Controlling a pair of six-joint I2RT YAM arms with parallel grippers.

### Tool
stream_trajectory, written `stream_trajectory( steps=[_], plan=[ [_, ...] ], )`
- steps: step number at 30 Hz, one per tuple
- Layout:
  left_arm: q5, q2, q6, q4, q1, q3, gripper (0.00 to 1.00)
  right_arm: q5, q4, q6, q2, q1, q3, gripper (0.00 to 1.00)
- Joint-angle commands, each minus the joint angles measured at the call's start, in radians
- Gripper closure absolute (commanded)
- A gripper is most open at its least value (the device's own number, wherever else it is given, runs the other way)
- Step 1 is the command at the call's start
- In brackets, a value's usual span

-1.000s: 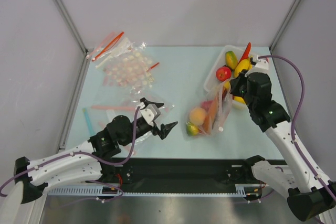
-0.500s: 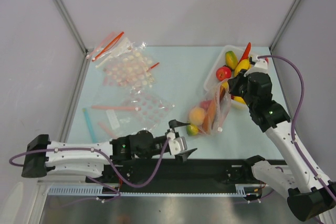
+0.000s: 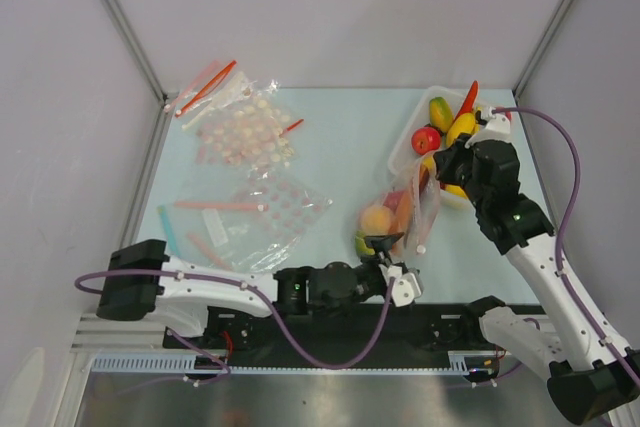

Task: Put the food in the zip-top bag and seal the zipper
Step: Zip the zipper food storage bag at the center of the board.

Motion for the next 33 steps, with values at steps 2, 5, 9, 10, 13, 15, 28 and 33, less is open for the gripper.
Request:
stream_trajectory(
  steps=[2,5,9,10,13,15,28,33],
  plan=[
    [-0.114,0.074,-0.001,0.046,-0.009,0.098,0.23,-0.005,0.044,0.006,-0.033,-0.003,0.002,1.00],
    [-0.131,0.102,0.008,0.049,-0.009,0.118,0.33,-0.006,0.047,0.008,-0.035,-0.003,-0.002,1.00],
    [-0.139,0.114,0.013,0.026,-0.009,0.137,0.76,-0.011,0.046,0.009,-0.029,-0.003,-0.001,1.00],
    [-0.145,0.113,0.011,0.020,-0.007,0.137,0.90,-0.006,0.046,0.009,-0.030,-0.005,-0.004,1.00],
    [-0.182,0.073,-0.010,0.019,-0.001,0.109,1.00,0.009,0.046,0.011,-0.035,-0.003,-0.005,1.00],
    [-0.089,-0.005,-0.111,-0.075,0.046,0.104,1.00,0.038,0.043,0.020,-0.042,-0.005,-0.007,0.92],
    [0.407,-0.463,-0.273,-0.276,0.335,-0.100,1.00,-0.156,0.230,-0.125,-0.268,-0.003,-0.146,0.43],
    [0.366,-0.464,-0.317,-0.210,0.336,-0.163,1.00,-0.499,0.398,-0.190,-0.401,-0.002,-0.232,0.39]
  ],
)
